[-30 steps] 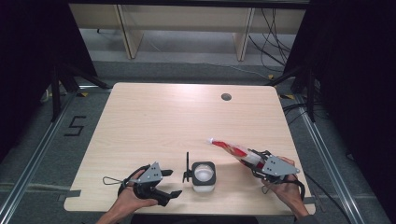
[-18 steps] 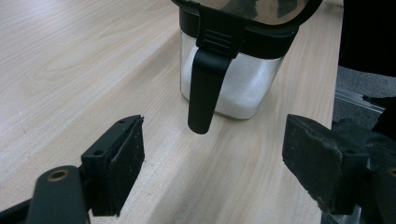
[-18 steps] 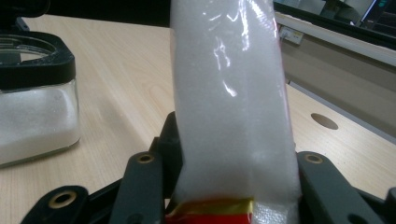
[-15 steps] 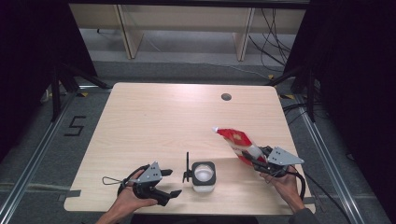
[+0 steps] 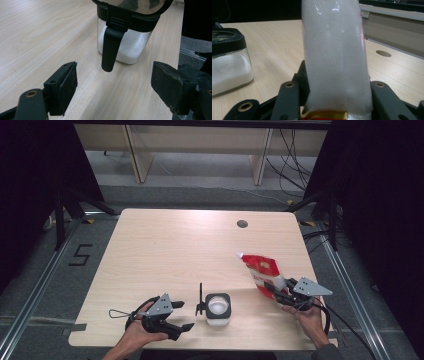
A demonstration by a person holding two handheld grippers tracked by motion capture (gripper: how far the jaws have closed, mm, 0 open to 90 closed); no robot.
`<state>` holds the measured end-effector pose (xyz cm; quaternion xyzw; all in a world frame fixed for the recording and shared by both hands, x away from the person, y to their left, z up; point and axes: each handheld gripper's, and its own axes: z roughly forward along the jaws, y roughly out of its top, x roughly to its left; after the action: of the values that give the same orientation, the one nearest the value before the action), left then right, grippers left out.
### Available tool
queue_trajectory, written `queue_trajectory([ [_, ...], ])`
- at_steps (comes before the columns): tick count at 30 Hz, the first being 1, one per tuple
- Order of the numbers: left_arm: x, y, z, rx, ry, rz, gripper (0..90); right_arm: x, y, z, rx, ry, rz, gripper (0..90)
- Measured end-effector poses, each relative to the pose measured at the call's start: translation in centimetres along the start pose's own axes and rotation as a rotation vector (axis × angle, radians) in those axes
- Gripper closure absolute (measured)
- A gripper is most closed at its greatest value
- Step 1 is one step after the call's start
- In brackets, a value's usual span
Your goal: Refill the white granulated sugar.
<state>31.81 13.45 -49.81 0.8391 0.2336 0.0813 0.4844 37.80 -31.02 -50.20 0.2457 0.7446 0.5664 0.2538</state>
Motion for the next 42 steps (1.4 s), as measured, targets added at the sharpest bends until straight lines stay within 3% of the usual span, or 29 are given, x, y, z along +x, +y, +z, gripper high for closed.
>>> queue_trajectory([
  [4, -0.1, 0.0, 0.1, -0.005, -0.004, -0.011, 20.8, 0.0, 0.0, -0.2, -0.009, -0.019, -0.022, 61.0],
  [6, 0.0, 0.0, 0.0, -0.005, -0.005, -0.006, 20.7, 0.1, 0.1, -0.6, 0.026, -0.016, -0.018, 61.0],
  [12, 0.0, 0.0, 0.1, -0.006, -0.012, -0.011, 20.8, 0.2, 0.1, -0.9, 0.021, -0.040, -0.015, 61.0],
  [13, -0.1, 0.0, 0.1, -0.008, -0.012, -0.013, 20.8, 0.2, 0.1, -0.9, 0.030, -0.012, -0.013, 61.1],
  [16, 0.0, 0.0, 0.1, -0.001, -0.008, -0.005, 20.7, 0.4, 0.1, -1.3, 0.032, -0.054, 0.018, 61.1],
  [17, 0.0, 0.0, 0.1, 0.000, -0.009, -0.005, 20.8, 0.1, 0.0, -1.4, 0.029, -0.024, -0.009, 61.1],
  [18, -0.1, 0.0, 0.2, -0.008, -0.014, -0.013, 20.8, 0.1, 0.0, -1.5, 0.046, -0.013, -0.005, 61.1],
  [19, -0.1, 0.0, 0.2, -0.008, -0.014, -0.013, 20.7, 0.3, -0.1, -1.7, 0.030, -0.046, 0.010, 61.1],
  [22, 0.0, 0.0, 0.1, -0.001, -0.009, -0.006, 20.8, 0.5, -0.1, -2.2, 0.060, -0.051, 0.051, 61.1],
  [23, 0.0, 0.0, 0.1, -0.001, -0.009, -0.006, 20.8, 0.3, -0.1, -2.2, 0.035, -0.068, 0.018, 61.0],
  [24, -0.1, 0.0, 0.2, -0.015, -0.014, -0.019, 20.8, 0.4, -0.2, -2.4, 0.048, -0.071, 0.039, 61.0],
  [27, 0.0, 0.0, 0.1, -0.003, -0.010, -0.008, 20.8, 0.4, -0.2, -2.7, 0.066, -0.075, 0.045, 61.0],
  [28, 0.0, 0.0, 0.1, -0.002, -0.008, -0.007, 20.7, 0.5, -0.2, -2.6, 0.045, -0.080, 0.040, 60.9],
  [29, -0.1, 0.0, 0.1, -0.009, -0.012, -0.015, 20.8, 0.6, -0.2, -2.8, 0.069, -0.073, 0.069, 60.9],
  [31, 0.0, 0.0, 0.1, -0.005, -0.010, -0.007, 20.8, 0.5, -0.2, -2.8, 0.065, -0.075, 0.044, 60.7],
  [34, -0.1, 0.0, 0.2, -0.008, -0.013, -0.014, 20.7, 0.9, -0.3, -3.2, 0.083, -0.093, 0.100, 60.2],
  [37, 0.0, 0.0, 0.1, -0.002, -0.008, -0.006, 20.7, 0.8, -0.2, -3.2, 0.085, -0.086, 0.067, 59.4],
  [40, -0.1, 0.0, 0.2, -0.011, -0.010, -0.017, 20.8, 0.8, -0.1, -3.5, 0.083, -0.085, 0.071, 55.1],
  [41, -0.1, 0.0, 0.2, -0.011, -0.011, -0.017, 20.8, 1.2, 0.0, -3.9, 0.093, -0.106, 0.113, 51.5],
  [42, 0.0, 0.0, 0.1, -0.003, -0.008, -0.007, 20.8, 1.2, 0.0, -4.0, 0.094, -0.111, 0.112, 49.5],
])
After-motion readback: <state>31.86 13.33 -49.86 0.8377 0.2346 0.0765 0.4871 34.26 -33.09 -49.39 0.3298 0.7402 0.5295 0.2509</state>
